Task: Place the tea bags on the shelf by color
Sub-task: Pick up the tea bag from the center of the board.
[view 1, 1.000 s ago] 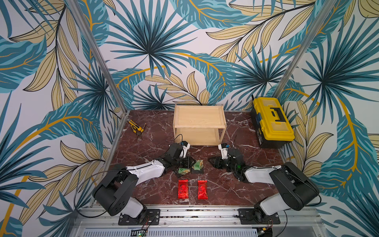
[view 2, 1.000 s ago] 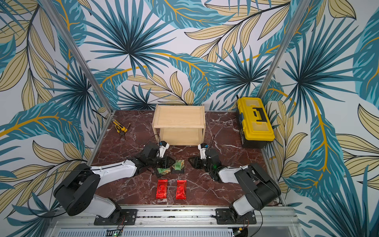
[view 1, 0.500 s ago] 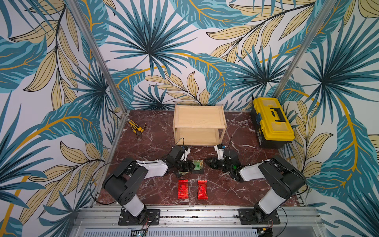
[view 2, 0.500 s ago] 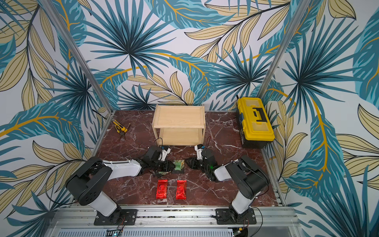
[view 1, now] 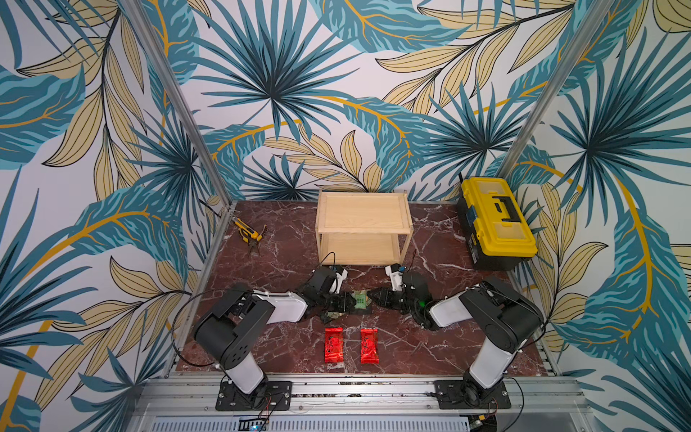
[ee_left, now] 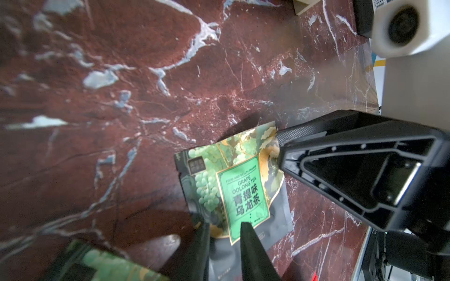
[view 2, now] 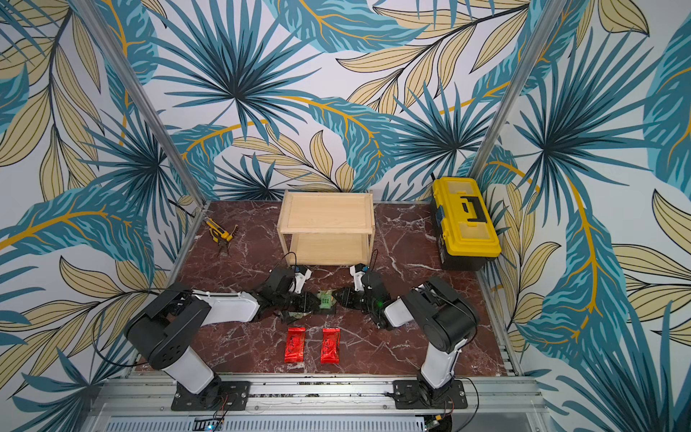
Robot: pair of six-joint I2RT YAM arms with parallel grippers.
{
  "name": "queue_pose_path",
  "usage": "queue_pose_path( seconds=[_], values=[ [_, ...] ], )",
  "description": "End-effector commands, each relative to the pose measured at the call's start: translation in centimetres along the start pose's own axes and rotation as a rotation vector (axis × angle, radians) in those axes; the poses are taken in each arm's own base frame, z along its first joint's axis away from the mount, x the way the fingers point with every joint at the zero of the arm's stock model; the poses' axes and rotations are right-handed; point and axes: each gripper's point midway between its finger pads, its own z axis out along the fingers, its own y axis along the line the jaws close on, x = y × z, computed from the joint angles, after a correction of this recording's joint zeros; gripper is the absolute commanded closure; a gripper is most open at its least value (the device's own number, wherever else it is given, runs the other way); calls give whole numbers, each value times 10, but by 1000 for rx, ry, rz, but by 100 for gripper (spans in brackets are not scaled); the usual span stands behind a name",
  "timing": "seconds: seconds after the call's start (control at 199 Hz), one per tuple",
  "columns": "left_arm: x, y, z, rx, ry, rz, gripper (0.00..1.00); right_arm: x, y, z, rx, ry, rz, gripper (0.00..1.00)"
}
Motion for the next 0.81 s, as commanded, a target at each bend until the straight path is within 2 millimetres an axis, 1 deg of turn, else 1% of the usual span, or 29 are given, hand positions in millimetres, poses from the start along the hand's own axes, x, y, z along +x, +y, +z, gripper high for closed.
queue_pose_path(
  seconds=[0.0,0.146,0.302,0.388,0.458,0.508,0.564,0.609,0.654,0.71,0.8],
  values=[
    [17,16,2,-51,35,-20,74,-3,14,5,-62,-2,33,71],
    [18,16,1,-50,34,-20,74,-5,14,5,-54,-11,39,81],
    [15,15,-1,-47,25,-16,73,-3,6,4,-7,-6,37,100],
    [10,9,-5,-42,12,-11,70,-3,4,4,7,-3,34,100],
    [0,-1,-14,-33,-10,-2,63,-5,5,0,18,-8,19,100],
    [-13,-15,-24,-17,-37,10,58,-8,8,-4,26,-11,1,100],
    [-27,-29,-39,-8,-72,26,54,-13,16,-11,32,-16,-26,100],
    [-42,-43,-55,0,-117,48,50,-19,24,-19,40,-23,-52,100],
    [-55,-55,-72,0,-162,71,49,-24,33,-28,43,-31,-81,100],
    [-69,-63,-94,-22,-218,94,47,-31,44,-40,50,-43,-113,100],
    [-92,-67,-130,-52,-320,99,47,-46,69,-60,39,-74,-162,100]
  ],
)
